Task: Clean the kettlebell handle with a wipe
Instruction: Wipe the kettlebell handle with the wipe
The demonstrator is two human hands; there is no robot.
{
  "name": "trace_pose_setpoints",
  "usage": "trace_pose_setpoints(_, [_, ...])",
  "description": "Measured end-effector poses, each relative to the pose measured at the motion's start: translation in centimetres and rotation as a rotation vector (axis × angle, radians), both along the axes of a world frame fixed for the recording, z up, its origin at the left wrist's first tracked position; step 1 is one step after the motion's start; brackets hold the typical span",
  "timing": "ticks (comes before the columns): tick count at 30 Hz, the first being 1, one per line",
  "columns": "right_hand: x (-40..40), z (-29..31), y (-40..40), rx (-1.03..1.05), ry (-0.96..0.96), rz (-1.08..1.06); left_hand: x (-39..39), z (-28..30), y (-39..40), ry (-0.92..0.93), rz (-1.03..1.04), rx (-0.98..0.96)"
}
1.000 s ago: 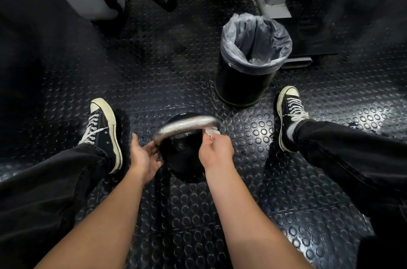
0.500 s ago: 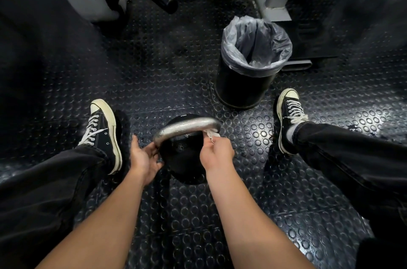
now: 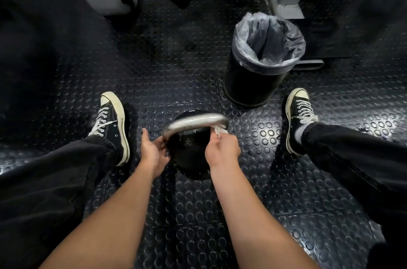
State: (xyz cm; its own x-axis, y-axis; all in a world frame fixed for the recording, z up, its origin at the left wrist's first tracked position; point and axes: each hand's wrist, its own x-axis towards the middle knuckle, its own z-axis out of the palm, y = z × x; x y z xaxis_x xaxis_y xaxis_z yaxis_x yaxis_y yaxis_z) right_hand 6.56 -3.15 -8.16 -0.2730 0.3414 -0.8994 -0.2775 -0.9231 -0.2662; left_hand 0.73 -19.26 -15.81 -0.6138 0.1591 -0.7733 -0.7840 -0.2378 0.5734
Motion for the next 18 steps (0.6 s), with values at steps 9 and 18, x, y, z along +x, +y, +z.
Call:
trace_pose_setpoints(9, [0.3,-0.1,0.2,0.165,-0.154,0.220,0.2,0.3,0.1,0.007,-0.007,0.009])
trace_pose_setpoints(18, [0.6,-1.4,0.6,0.316,-0.392,0.397,0.3,0.5,0.1,0.009,-0.009,0.011])
